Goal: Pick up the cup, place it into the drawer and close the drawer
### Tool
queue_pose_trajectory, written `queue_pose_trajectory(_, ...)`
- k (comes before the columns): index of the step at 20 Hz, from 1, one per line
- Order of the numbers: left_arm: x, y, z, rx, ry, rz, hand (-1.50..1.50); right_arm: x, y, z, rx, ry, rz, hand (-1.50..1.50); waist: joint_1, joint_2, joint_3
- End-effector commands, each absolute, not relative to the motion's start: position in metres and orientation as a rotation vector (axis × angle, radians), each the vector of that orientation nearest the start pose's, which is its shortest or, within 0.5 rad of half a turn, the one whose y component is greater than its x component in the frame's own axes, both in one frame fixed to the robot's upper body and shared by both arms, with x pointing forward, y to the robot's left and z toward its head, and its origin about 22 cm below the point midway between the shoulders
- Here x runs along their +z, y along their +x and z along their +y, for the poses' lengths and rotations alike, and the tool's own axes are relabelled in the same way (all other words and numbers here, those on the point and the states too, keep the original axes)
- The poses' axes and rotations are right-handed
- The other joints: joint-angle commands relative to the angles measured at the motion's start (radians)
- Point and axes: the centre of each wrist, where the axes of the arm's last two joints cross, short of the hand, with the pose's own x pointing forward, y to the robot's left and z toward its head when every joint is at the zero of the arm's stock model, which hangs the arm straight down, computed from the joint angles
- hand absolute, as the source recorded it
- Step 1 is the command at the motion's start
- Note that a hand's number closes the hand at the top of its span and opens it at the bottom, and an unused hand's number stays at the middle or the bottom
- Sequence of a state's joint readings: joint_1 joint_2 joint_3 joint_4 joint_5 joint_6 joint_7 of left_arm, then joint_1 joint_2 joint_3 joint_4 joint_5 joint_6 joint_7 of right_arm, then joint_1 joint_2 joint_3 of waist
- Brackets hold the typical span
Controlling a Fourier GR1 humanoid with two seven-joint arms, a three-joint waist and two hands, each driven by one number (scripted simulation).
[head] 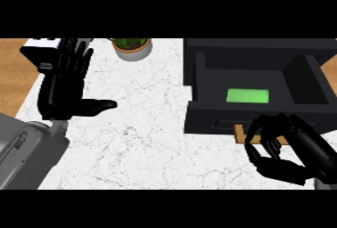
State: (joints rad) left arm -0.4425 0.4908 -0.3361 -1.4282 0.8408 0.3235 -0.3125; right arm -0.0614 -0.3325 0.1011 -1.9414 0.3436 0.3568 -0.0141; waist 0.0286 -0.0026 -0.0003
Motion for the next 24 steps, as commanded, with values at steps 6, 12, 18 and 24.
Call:
queue_pose_trajectory(6, 0.065, 0.286, 0.291, 0.180, -0.244, -1.878, -1.50, 0.049, 0.270, -0.222, 1.185, -0.394, -1.714, 1.50, -0.010, 0.005, 0.001)
queue_pose_trajectory(12, 0.055, 0.282, 0.309, 0.201, -0.244, -1.860, -1.50, 0.018, 0.300, -0.220, 1.224, -0.453, -1.608, -1.50, -0.019, 0.005, 0.000)
queue_pose_trajectory(18, 0.058, 0.267, 0.336, 0.212, -0.246, -1.886, -1.50, -0.011, 0.333, -0.221, 1.284, -0.439, -1.547, -1.50, -0.016, 0.005, 0.001)
queue_pose_trajectory(24, 0.040, 0.268, 0.360, 0.210, -0.261, -1.872, -1.50, -0.010, 0.369, -0.221, 1.222, -0.420, -1.554, -1.50, -0.016, 0.008, 0.000)
